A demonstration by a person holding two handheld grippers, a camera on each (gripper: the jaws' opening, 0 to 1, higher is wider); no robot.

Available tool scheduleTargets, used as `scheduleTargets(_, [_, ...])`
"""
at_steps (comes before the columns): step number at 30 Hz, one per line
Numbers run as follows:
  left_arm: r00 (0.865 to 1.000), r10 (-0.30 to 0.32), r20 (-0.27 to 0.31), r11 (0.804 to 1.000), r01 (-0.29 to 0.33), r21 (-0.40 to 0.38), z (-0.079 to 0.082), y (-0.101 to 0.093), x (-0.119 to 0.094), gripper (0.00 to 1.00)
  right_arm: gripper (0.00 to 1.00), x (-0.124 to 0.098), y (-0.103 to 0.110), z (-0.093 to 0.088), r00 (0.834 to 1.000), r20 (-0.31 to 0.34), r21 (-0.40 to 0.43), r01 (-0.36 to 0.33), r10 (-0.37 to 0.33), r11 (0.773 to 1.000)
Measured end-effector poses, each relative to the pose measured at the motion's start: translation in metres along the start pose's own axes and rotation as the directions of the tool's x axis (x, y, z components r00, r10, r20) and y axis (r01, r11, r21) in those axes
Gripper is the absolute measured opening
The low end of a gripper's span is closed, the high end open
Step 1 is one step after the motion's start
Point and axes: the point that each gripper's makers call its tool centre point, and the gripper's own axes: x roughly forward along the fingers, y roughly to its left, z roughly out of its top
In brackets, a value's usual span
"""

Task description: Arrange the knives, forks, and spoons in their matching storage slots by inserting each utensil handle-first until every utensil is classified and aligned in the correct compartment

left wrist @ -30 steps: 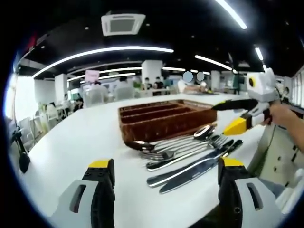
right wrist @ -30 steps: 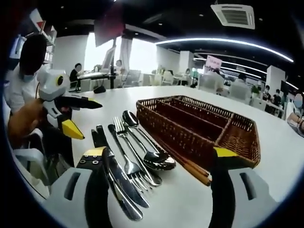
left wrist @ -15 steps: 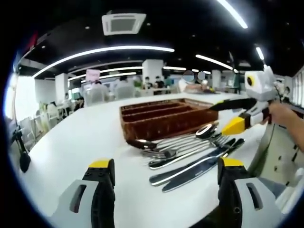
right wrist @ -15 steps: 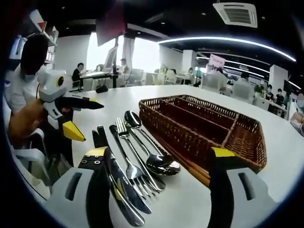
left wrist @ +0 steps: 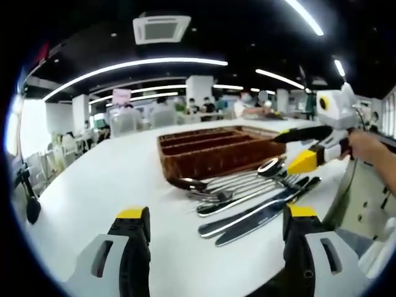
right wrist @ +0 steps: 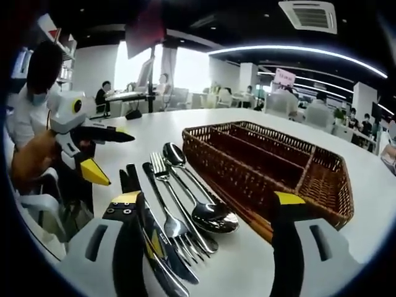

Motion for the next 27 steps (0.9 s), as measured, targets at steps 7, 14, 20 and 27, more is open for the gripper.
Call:
scheduleTargets(7, [1.0,0.0,0.004,1.0,0.0,0.001,0.002,0.0,0.001,0.89,0.86,0.004,0.001,0.001,1.0,-0.004,-0.002,-0.008,0.008,1.0])
scheduleTargets(14, [1.0,-0.003,0.003,1.0,0.003,0.01,0.002,-0.001,0.001,0.89,0.85,0.007,0.003,0.001,1.0,-0.012,-0.016,-0.018,0.018,1.0])
scheduleTargets(20, [1.0,0.001,0.004,1.0,-0.001,0.01,0.002,-0.002,0.001,0.89,0.84,0.01,0.006,0.004,1.0,-0.008,-0.04,-0.03,0.03,0.999])
scheduleTargets(27, [1.0,0.003,0.005,1.0,-0.003,0.007,0.001,-0.001,0.0,0.88,0.8,0.014,0.009,0.004,0.999,-0.011,-0.06,-0.043,0.043,0.997])
